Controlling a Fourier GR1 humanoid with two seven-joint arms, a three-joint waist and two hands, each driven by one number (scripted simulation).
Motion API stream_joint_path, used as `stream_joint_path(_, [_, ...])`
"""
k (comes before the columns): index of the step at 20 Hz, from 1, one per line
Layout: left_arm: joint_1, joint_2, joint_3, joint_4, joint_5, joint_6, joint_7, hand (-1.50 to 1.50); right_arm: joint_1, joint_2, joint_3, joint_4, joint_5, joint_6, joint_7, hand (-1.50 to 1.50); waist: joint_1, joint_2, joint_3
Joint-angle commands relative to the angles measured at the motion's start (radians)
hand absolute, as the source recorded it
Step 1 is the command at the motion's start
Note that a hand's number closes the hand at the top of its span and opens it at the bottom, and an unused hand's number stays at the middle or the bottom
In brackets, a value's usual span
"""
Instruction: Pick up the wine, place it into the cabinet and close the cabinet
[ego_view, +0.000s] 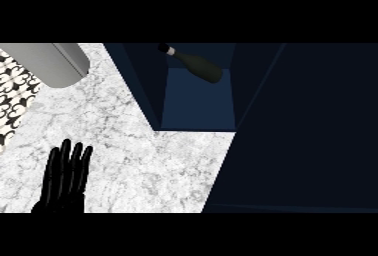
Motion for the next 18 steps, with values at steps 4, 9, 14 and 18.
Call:
stream_joint_path(4, [0.131, 0.092, 0.108, -0.087, 0.085, -0.095, -0.022, -1.5, -0.143, 0.153, 0.234, 0.001, 0.041, -0.12, 0.14, 1.5, 0.019, -0.001, -0.001])
stream_joint_path(9, [0.201, 0.158, 0.229, -0.087, 0.177, -0.22, -0.053, -1.5, -0.291, 0.155, 0.249, 0.119, 0.041, -0.27, 0.075, 1.5, 0.039, 0.001, -0.002])
stream_joint_path(14, [0.25, 0.192, 0.298, -0.086, 0.216, -0.309, -0.074, -1.5, -0.539, 0.156, 0.24, 0.232, 0.041, -0.455, 0.105, 1.5, 0.036, 0.004, -0.001])
stream_joint_path(18, [0.23, 0.247, 0.379, -0.097, 0.276, -0.349, -0.022, -1.5, -0.69, 0.154, 0.192, 0.336, -0.028, -0.538, 0.08, 1.5, 0.052, 0.009, -0.002])
